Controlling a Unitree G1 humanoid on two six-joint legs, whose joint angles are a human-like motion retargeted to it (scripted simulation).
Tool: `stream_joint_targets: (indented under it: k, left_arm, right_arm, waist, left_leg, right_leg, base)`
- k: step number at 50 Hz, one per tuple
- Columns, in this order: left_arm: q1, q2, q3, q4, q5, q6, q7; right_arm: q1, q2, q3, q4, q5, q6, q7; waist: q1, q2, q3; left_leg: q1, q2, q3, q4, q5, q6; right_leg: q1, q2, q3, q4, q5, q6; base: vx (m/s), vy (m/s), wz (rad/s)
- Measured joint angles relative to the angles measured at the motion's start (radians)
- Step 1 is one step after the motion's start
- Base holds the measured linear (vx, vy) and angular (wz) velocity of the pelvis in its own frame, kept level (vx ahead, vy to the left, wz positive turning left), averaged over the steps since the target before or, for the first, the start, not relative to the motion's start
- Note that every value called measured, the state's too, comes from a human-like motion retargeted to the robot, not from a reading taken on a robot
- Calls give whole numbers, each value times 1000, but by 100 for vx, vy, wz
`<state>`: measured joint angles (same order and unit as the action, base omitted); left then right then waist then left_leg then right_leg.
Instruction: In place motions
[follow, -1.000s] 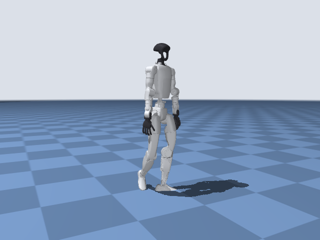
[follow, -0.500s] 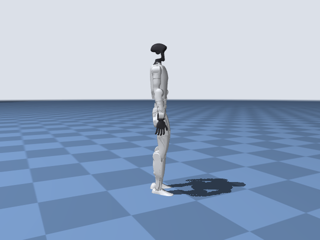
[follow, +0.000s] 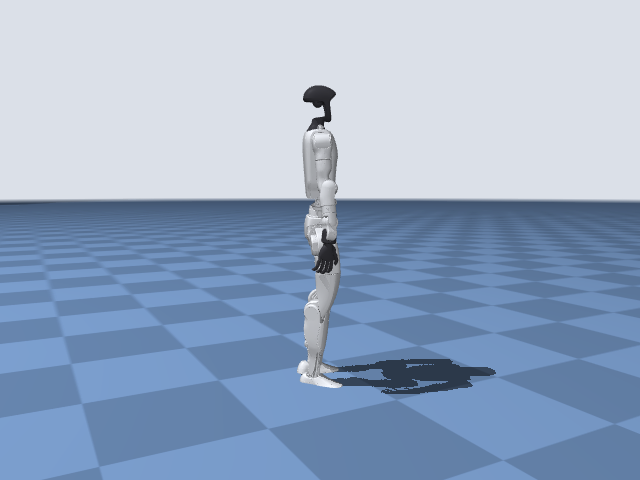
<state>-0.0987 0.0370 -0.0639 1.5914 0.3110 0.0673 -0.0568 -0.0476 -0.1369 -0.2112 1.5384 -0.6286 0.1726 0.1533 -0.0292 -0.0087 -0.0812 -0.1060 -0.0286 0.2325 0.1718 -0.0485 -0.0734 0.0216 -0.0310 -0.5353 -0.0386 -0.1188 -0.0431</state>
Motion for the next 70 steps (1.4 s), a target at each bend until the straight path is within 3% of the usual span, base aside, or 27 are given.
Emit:
stream_joint_targets:
  k: [3,5,13,27,33,38,45,52,60,70]
  left_arm:
    - [10,-6,-23,-24,26,-10,1]
    - [21,-8,-20,-29,38,-21,3]
    - [32,13,29,55,25,2,8]
    - [36,68,130,75,-75,30,-45]
    - [32,84,125,82,-60,40,-48]
    - [31,82,118,87,-45,47,-49]
    - [45,57,144,62,-70,36,-46]
    - [57,45,162,65,-68,32,-72]
    - [52,42,147,67,-47,29,-81]
    - [42,45,162,75,-56,28,-87]
  right_arm:
    - [6,-8,11,17,-42,12,-15]
    - [10,-12,20,26,-70,23,-31]
    - [37,0,-5,37,-6,15,-58]
    - [20,32,64,-52,-12,-71,-60]
    - [-2,40,111,-100,-23,-115,-53]
    - [14,39,97,-89,-15,-127,-66]
    - [26,17,44,20,-10,-66,-77]
    - [36,1,28,28,-18,2,-68]
    - [32,5,34,27,-4,-7,-69]
    - [24,35,45,9,82,-129,-48]
  waist:
    - [1,-2,-3]
    - [-13,15,-10]
    - [-41,23,-44]
    - [-19,11,12]
    - [3,18,39]
    - [-27,5,31]
    - [10,0,3]
    - [-38,16,-34]
    - [-43,22,-41]
    - [-57,28,-56]
  left_leg:
    - [15,39,127,9,-6,39]
    - [20,52,118,-3,8,0]
    - [49,9,136,-80,-28,38]
    - [88,-14,183,-112,-69,82]
    - [92,5,236,-134,-72,83]
    - [97,-27,195,-141,-74,88]
    - [114,-33,187,-137,-89,82]
    - [112,-23,161,-139,-97,74]
    - [121,-8,159,-140,-108,61]
    - [112,8,147,-142,-116,47]
  right_leg:
    - [-1,-11,-5,0,4,2]
    - [4,0,-8,-2,3,2]
    - [4,-11,-10,10,4,20]
    - [-38,-69,43,155,0,55]
    - [-126,-50,208,289,6,16]
    - [-112,-30,359,179,31,37]
    - [-63,-21,330,76,84,32]
    - [-53,-15,302,64,80,31]
    - [-45,1,296,59,80,21]
    - [-46,16,281,50,82,10]
  base:
    - [5,9,9]
    - [11,14,4]
    - [15,12,-2]
    - [13,9,-19]
    - [-1,2,-44]
    - [1,0,39]
    - [4,-1,8]
    - [2,-3,16]
    - [0,-4,2]
    - [-2,-3,5]
